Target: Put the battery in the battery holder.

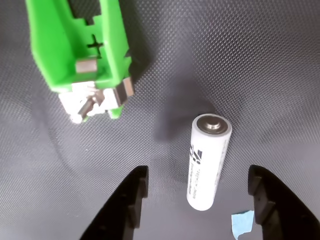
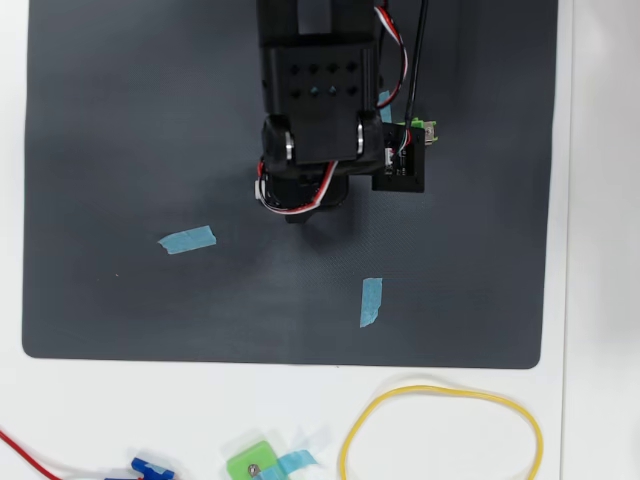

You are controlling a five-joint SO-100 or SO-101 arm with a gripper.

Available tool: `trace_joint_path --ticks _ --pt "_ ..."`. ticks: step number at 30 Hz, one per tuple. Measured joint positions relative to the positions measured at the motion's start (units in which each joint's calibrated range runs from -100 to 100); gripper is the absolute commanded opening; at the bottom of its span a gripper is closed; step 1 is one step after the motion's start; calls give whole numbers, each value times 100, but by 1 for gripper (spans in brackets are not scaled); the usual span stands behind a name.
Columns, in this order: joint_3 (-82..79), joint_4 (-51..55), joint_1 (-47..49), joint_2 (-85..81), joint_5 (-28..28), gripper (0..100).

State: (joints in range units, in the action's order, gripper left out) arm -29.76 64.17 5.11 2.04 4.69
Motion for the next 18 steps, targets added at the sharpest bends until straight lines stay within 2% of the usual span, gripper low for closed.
trace_joint_path --ticks 8,10,12,18 --pt "563 0 0 679 0 20" --pt "572 0 0 679 0 16" --pt "572 0 0 679 5 8" --pt "572 0 0 679 5 0"
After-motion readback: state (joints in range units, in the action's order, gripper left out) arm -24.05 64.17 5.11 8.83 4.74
